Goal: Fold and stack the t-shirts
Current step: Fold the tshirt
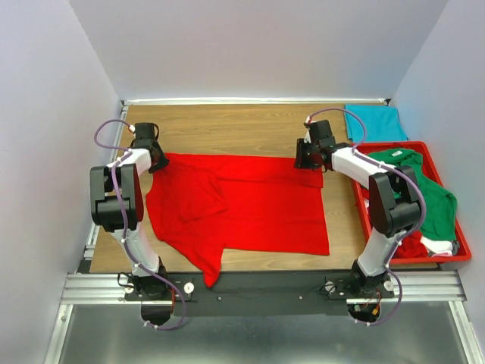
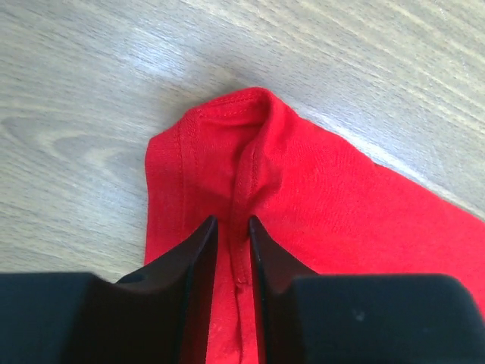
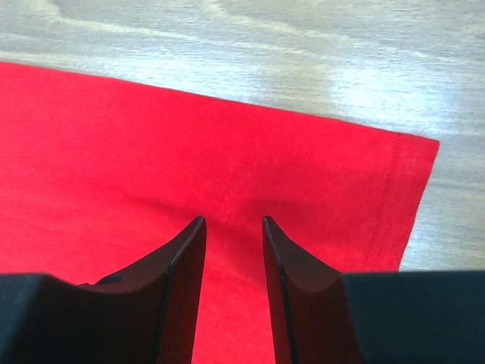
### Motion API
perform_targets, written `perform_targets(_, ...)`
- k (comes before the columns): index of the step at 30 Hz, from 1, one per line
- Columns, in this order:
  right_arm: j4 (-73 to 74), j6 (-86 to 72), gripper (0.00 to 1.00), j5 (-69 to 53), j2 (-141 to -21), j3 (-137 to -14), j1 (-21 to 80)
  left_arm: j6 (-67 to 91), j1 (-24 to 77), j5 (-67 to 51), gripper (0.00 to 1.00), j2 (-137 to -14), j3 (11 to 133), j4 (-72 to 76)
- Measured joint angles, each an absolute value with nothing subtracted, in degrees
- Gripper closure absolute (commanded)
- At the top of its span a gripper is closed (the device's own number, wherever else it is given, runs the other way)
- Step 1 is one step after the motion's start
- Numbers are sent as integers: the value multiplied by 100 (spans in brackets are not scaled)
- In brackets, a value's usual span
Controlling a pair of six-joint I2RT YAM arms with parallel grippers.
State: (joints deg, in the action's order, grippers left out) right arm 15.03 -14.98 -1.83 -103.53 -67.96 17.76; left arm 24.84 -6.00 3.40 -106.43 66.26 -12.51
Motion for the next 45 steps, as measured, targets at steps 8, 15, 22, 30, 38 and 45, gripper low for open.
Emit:
perform_targets(8, 1343, -1594, 58, -187, -10527, -6737, 1686, 2410, -600, 480, 84, -10645, 6705, -1288)
perform_targets(15, 1323, -1675, 58, -185, -10621, -6659, 1647, 2392, -600, 478, 76, -10707, 6707, -1288)
perform_targets(22, 1284, -1723, 58, -183, -10626, -6622, 1542, 2368, -598, 504, 87, -10816, 6766, -1293)
perform_targets(30, 1199, -1850, 58, -224, -10691, -6545, 1177, 2298, -624, 1031, 89, -11002, 7032, -1437)
perform_targets(38, 1131, -1949, 58, -419, -10875, -6766, 1000, 2274, -624, 1081, 73, -11085, 7168, -1533)
perform_targets(45, 1135, -1955, 57, -1116, -10940, -6976, 974, 2351, -628, 1114, 50, -10774, 7050, -1603)
